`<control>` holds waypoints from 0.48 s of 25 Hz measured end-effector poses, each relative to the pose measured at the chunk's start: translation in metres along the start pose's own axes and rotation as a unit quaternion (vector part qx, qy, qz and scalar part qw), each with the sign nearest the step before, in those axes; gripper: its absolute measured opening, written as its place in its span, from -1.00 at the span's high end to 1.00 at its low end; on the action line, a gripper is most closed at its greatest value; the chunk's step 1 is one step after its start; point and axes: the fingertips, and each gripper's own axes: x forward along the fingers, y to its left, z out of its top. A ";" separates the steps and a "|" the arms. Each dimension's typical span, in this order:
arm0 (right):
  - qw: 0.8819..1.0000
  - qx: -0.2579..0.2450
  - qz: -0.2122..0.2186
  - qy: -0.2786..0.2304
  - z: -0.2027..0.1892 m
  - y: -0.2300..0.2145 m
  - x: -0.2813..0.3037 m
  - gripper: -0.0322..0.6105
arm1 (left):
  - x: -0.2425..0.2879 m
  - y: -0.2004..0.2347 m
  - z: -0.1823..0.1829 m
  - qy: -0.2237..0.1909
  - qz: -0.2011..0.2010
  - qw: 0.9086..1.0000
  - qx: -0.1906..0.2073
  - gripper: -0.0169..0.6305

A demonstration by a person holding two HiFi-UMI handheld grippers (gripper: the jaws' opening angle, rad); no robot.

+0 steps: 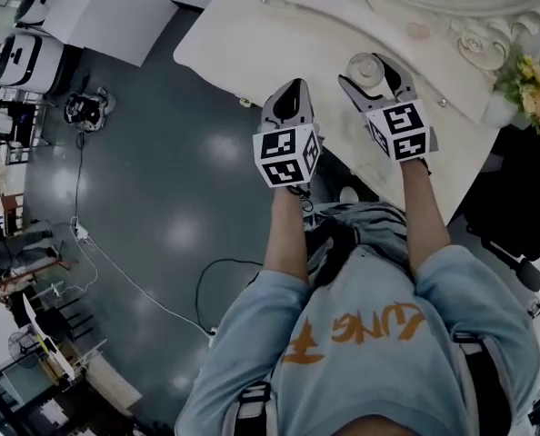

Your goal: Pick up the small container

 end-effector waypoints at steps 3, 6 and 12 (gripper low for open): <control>1.000 -0.009 -0.004 -0.024 0.025 -0.002 -0.016 -0.12 | -0.013 -0.009 0.028 -0.031 0.004 0.999 0.016 0.88; 0.999 -0.017 -0.003 -0.046 0.050 -0.003 -0.024 -0.12 | -0.025 -0.011 0.053 -0.057 0.009 0.998 0.028 0.88; 0.996 -0.028 0.000 -0.081 0.081 0.003 -0.043 -0.12 | -0.047 -0.011 0.081 -0.090 0.021 0.995 0.038 0.88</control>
